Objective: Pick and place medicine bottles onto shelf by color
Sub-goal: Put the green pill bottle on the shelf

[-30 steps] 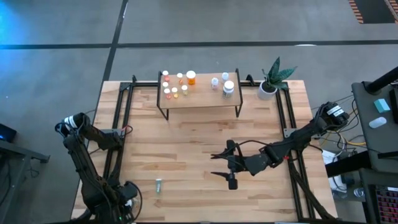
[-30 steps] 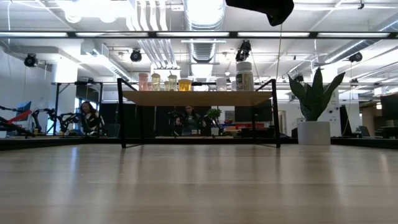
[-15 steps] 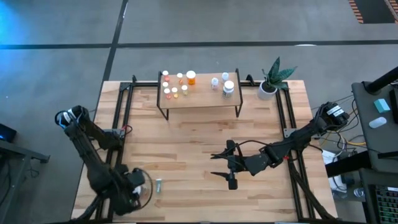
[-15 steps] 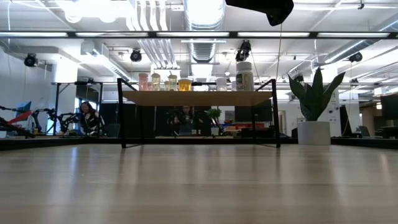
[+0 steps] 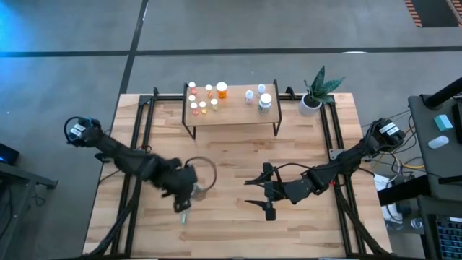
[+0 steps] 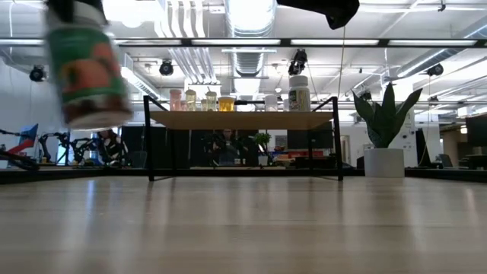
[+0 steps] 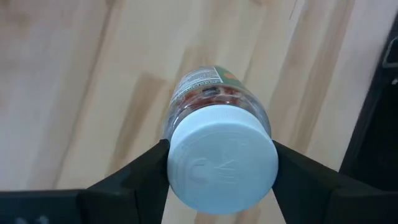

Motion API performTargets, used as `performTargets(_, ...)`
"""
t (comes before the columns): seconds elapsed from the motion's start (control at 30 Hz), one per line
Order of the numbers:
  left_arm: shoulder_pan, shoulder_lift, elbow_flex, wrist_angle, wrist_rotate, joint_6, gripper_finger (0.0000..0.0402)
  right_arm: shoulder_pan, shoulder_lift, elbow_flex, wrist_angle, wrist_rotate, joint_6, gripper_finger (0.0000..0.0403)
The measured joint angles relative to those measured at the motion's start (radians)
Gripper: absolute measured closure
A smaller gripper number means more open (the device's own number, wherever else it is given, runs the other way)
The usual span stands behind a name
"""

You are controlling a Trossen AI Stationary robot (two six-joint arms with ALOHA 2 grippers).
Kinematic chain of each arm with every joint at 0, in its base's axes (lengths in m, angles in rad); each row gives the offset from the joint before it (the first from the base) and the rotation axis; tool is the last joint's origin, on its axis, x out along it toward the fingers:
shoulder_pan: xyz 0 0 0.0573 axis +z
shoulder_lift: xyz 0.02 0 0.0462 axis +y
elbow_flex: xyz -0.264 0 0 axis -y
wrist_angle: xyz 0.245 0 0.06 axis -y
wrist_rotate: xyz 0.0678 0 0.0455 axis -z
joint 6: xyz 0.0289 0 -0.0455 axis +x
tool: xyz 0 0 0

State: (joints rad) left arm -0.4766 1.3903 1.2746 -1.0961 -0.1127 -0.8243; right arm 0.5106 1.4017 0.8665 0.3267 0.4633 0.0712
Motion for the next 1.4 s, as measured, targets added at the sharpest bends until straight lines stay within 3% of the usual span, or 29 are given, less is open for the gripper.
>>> performTargets(0.4, 0.298, 0.0, 0.007, 0.048, 0.138, 0.305, 0.0183, 0.0, -0.002, 0.0, 0.0, 0.001, -0.053, 0.0142)
performTargets(1.17, 0.566, 0.0, 0.238, -0.046, 0.19, 0.637, 0.0183, -0.02, -0.107, 0.001, -0.006, 0.02, -0.176, 0.0142)
performTargets(1.4, 0.62, 0.014, 0.297, -0.085, 0.191, 0.684, 0.0183, -0.064, -0.106, 0.001, -0.008, 0.072, -0.109, 0.0142)
